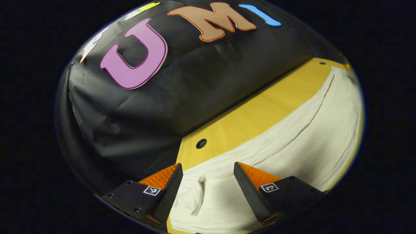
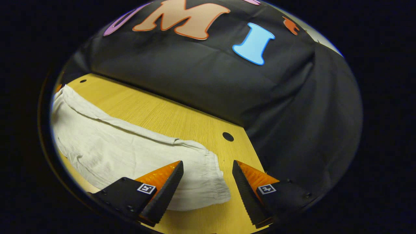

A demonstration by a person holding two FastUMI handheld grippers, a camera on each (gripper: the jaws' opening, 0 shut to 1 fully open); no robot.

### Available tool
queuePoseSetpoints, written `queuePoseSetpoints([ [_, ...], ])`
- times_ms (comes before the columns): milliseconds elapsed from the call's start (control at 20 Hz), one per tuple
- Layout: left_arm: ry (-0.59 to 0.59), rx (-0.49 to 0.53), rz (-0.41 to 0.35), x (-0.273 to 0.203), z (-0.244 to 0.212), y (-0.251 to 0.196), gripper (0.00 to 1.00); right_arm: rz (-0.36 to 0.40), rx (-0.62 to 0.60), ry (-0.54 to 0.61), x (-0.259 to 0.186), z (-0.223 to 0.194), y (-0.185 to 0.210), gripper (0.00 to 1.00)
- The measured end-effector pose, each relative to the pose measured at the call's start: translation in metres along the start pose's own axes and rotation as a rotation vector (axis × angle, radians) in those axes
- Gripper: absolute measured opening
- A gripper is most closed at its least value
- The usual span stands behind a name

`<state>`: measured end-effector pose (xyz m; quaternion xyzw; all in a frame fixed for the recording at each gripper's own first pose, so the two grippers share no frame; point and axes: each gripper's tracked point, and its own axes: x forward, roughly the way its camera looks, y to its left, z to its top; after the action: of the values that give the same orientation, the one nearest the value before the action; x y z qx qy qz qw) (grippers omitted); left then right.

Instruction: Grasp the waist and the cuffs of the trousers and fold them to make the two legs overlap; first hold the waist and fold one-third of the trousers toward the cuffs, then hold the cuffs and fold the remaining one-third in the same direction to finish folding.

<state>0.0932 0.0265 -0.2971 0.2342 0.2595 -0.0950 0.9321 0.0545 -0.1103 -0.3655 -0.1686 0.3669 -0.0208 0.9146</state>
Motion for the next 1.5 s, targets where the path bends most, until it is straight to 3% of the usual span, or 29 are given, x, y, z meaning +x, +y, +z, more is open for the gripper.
queuePoseSetpoints([
  [400, -0.193, -0.235, -0.126, -0.057, 0.099, -0.049, 0.95, 0.014, 0.293, 0.095, -0.002, -0.049, -0.018, 1.0],
  [550, -0.228, -0.264, -0.151, -0.074, 0.119, -0.063, 0.95, 0.013, 0.436, 0.138, -0.003, -0.065, -0.019, 0.98],
  [750, -0.215, -0.27, -0.157, -0.084, 0.119, -0.069, 0.95, 0.019, 0.643, 0.232, 0.004, -0.09, -0.01, 0.99],
  [950, -0.187, -0.282, -0.136, -0.087, 0.109, -0.064, 0.95, 0.032, 0.83, 0.302, 0.01, -0.104, -0.002, 0.93],
  [1000, -0.177, -0.284, -0.132, -0.088, 0.106, -0.063, 0.96, 0.028, 0.866, 0.284, 0.014, -0.1, -0.005, 0.97],
  [1050, -0.171, -0.285, -0.126, -0.089, 0.104, -0.061, 0.96, 0.037, 0.896, 0.288, 0.017, -0.097, -0.004, 0.92],
  [1150, -0.163, -0.285, -0.118, -0.091, 0.1, -0.059, 0.96, 0.043, 0.942, 0.292, 0.02, -0.094, -0.005, 0.97],
  [1200, -0.16, -0.281, -0.115, -0.092, 0.1, -0.059, 0.96, 0.044, 0.954, 0.312, 0.025, -0.099, -0.002, 0.94],
  [1350, -0.158, -0.266, -0.11, -0.095, 0.1, -0.06, 0.96, 0.071, 0.989, 0.353, 0.027, -0.106, -0.001, 0.39],
  [1400, -0.158, -0.263, -0.109, -0.096, 0.1, -0.062, 0.96, 0.091, 1.001, 0.362, 0.026, -0.107, 0.003, 0.35],
  [1450, -0.158, -0.262, -0.11, -0.098, 0.101, -0.064, 0.96, 0.099, 0.996, 0.353, 0.028, -0.106, 0.0, 0.24],
  [1500, -0.157, -0.261, -0.11, -0.099, 0.1, -0.066, 0.96, 0.105, 0.977, 0.351, 0.028, -0.108, -0.001, 0.24],
])
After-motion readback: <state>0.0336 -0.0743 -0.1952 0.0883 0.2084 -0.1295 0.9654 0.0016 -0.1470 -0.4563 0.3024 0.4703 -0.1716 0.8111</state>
